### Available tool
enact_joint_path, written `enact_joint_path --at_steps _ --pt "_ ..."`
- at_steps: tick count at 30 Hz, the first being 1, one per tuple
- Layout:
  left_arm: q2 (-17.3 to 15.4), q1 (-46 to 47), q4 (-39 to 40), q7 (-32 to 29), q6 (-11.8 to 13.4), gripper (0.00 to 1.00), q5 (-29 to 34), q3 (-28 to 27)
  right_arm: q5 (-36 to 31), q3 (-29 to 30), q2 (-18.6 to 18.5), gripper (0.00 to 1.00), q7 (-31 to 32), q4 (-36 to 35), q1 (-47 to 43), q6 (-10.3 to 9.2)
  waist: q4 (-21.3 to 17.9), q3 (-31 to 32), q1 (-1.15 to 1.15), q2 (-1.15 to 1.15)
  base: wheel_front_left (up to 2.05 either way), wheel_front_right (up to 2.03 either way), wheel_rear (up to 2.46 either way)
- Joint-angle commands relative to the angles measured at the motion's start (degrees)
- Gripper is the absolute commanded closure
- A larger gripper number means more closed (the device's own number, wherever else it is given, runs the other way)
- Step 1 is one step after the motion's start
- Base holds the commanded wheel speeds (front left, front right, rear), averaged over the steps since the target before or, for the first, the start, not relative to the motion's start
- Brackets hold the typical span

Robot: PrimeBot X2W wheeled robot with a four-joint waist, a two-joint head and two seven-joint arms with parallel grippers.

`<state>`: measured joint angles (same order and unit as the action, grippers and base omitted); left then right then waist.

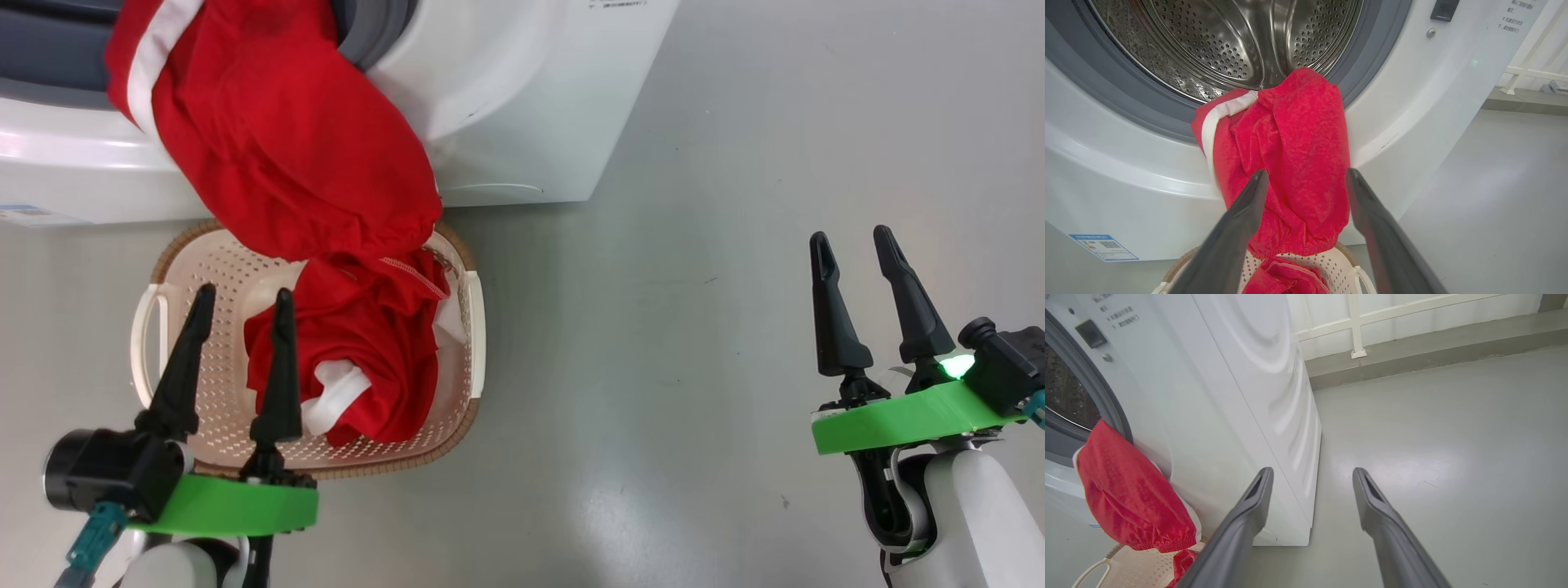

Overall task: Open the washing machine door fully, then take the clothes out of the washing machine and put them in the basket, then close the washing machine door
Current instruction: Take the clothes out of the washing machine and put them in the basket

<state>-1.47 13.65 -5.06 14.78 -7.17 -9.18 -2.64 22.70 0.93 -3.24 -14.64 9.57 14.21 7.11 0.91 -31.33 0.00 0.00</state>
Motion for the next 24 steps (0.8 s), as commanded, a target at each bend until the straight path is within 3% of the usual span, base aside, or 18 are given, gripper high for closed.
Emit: enact_joint_path --at_steps 1,13,24 --pt "-1.43 -1.70 1.97 0.22 -0.32 0.00 -0.59 -1.77 -0.45 -1.43 -0.18 0.00 -0.36 -1.06 -1.10 0.37 0.04 0.05 0.00 0.00 0.00 0.00 0.00" --pt "-1.57 1.18 0.82 0.22 -0.30 0.00 -2.49 -1.85 -0.42 -1.76 -0.36 0.00 -0.36 -0.82 -1.06 0.37 0.32 0.20 0.00 0.00 0.00 0.00 0.00" --pt "-8.64 18.41 -8.22 -5.18 -0.31 0.00 -5.82 -0.79 -0.47 -2.06 -0.43 0.00 -0.36 -0.79 -0.68 0.37 0.44 -0.56 0.00 0.00 0.00 0.00 0.00"
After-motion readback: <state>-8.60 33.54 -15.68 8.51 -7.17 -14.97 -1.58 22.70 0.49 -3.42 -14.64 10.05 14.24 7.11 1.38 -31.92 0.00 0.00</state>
